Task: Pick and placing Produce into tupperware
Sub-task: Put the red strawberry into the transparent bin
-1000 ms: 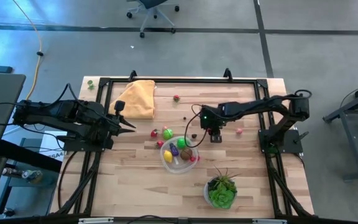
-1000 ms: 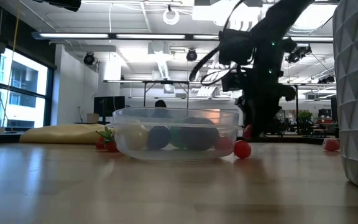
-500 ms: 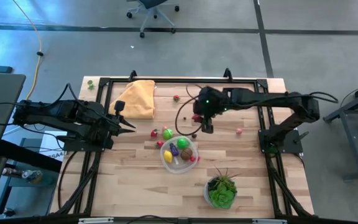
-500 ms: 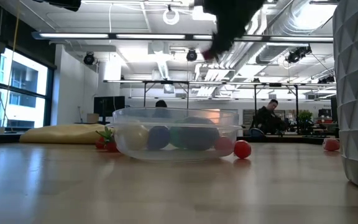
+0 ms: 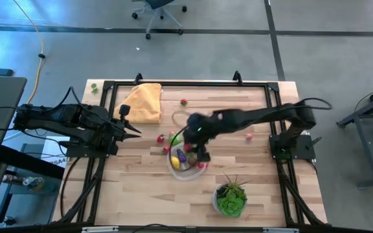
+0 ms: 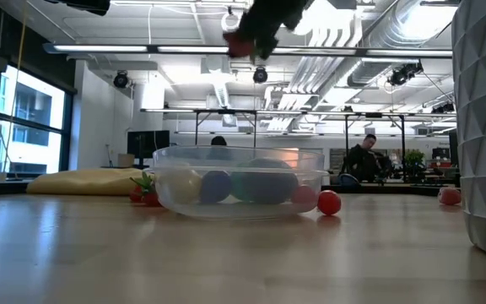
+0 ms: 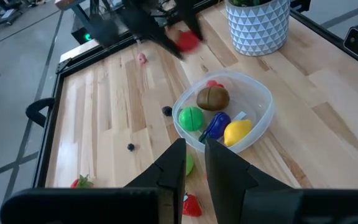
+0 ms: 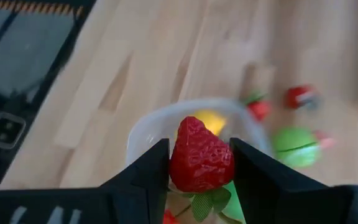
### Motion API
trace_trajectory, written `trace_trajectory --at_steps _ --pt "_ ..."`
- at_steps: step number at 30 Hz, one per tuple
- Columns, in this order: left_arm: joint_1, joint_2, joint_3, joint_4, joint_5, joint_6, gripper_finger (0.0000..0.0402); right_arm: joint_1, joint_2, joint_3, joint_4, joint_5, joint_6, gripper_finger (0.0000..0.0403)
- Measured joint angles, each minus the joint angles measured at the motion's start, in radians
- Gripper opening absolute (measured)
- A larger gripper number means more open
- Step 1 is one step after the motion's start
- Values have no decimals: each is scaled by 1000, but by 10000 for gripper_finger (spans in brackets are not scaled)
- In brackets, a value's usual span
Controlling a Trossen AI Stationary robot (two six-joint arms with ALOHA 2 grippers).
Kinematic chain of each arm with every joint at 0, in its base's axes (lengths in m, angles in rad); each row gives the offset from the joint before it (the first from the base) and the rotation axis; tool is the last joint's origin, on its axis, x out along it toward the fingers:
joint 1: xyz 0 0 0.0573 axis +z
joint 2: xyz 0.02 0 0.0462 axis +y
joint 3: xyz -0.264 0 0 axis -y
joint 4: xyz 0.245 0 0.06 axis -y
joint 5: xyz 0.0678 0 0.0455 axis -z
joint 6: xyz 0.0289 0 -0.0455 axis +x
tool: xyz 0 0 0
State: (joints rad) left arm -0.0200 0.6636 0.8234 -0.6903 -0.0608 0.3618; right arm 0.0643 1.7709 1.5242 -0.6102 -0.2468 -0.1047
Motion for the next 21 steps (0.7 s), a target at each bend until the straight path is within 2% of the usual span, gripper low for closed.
trace_trajectory --at_steps 4,8,21 --pt "0 0 0 0 0 0 51 26 97 -1 -3 -15 -11 138" --pt "0 0 0 0 0 0 51 23 142 -2 5 -67 -7 138" --pt "0 0 0 0 0 0 51 -23 246 -2 -2 -43 -31 138"
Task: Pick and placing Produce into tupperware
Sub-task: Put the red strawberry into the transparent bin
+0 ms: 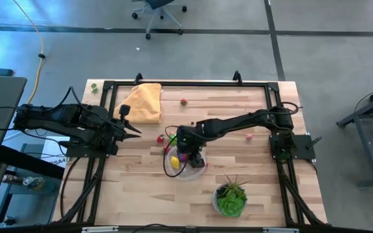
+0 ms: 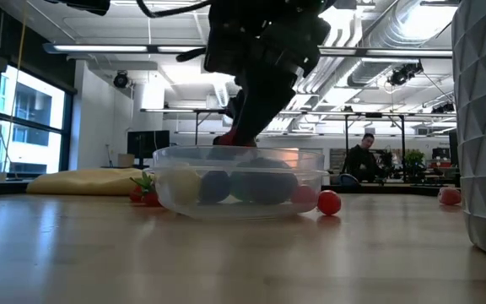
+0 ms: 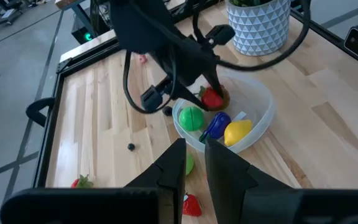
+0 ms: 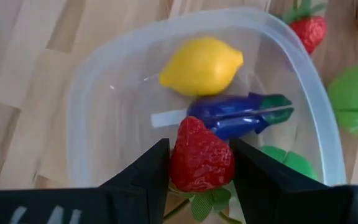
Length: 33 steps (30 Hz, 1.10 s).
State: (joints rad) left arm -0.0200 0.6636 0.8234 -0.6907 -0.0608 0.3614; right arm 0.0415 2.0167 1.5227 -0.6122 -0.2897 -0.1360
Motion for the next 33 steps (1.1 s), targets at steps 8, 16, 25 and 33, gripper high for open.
trace_trajectory --at_steps 8,16,25,33 --pt "0 0 0 0 0 0 51 -10 2 0 -28 4 -22 138" --pt "0 0 0 0 0 0 51 -16 2 0 -40 46 -47 138" --pt "0 0 0 0 0 0 51 -7 6 0 -15 47 -63 138" --pt "0 0 0 0 0 0 51 -8 37 0 -4 45 -59 138"
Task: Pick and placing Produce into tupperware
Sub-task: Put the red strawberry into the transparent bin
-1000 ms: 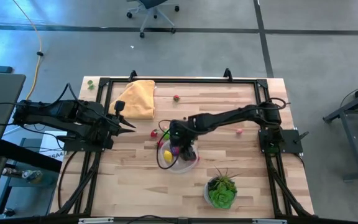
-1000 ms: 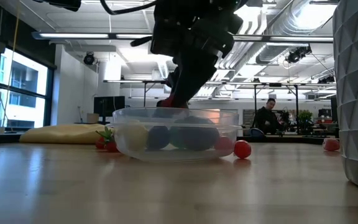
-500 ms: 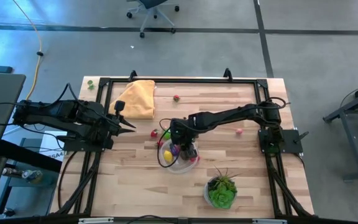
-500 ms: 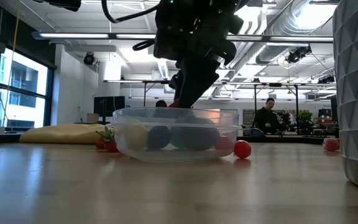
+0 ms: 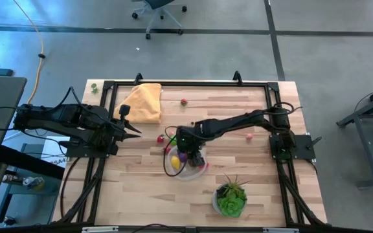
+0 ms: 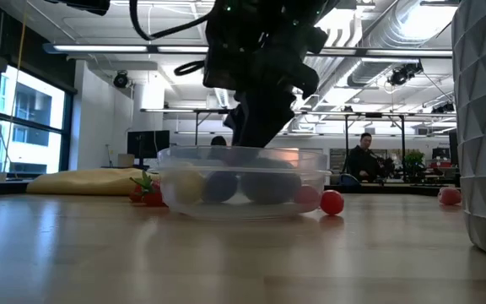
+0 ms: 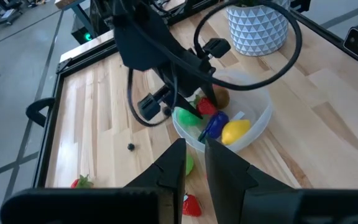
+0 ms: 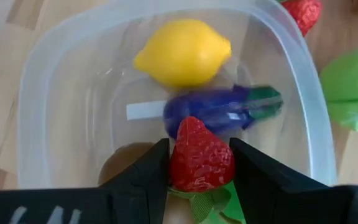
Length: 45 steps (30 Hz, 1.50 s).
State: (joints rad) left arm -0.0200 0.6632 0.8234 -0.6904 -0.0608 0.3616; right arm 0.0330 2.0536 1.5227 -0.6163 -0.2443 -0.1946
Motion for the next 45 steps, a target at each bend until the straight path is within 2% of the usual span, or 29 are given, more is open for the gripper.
trace_trajectory --at_steps 45 --pt "0 0 0 0 0 0 51 -1 0 0 25 10 22 138"
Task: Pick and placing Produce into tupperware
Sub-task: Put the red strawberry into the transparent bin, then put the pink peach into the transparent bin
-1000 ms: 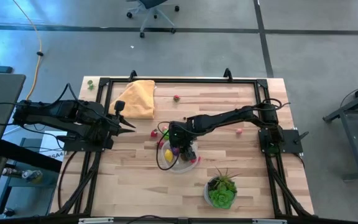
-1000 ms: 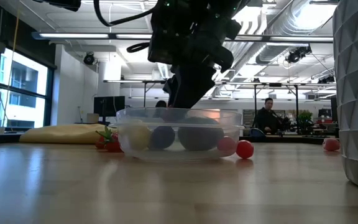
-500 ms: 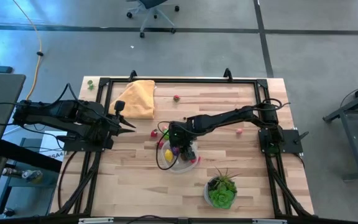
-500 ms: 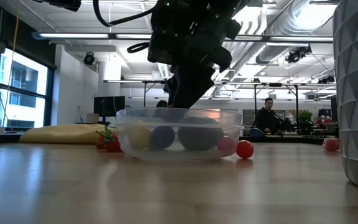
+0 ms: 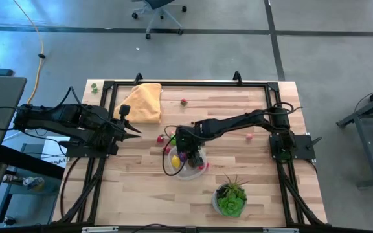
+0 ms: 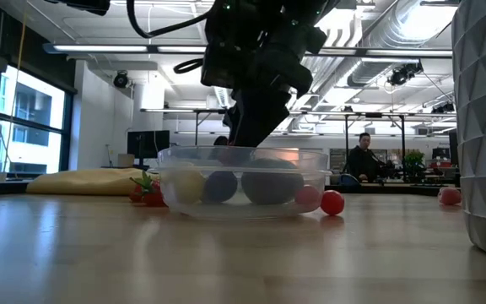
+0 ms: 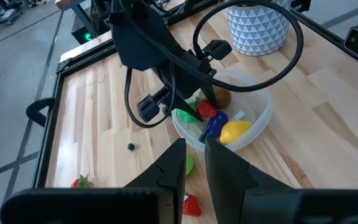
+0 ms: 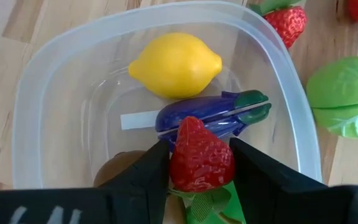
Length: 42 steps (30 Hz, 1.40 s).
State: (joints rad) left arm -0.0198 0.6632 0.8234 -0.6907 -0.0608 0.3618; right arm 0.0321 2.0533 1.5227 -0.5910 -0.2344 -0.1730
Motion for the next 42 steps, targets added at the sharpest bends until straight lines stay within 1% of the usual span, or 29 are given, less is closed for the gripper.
trace_trajectory --at_steps 3,8,11,21,30,42 --pt "0 0 0 0 0 0 51 -1 0 0 -2 2 0 148" --pt "0 0 0 0 0 0 51 -1 -1 0 -3 47 11 184" --pt "0 0 0 0 0 0 51 -1 -1 0 -3 64 6 198" --pt "0 0 0 0 0 0 51 -1 -22 0 -13 66 -8 200" --pt "0 0 0 0 0 0 51 -23 -152 0 -31 74 3 200" --pt "0 0 0 0 0 0 51 -124 -344 0 -221 229 35 200"
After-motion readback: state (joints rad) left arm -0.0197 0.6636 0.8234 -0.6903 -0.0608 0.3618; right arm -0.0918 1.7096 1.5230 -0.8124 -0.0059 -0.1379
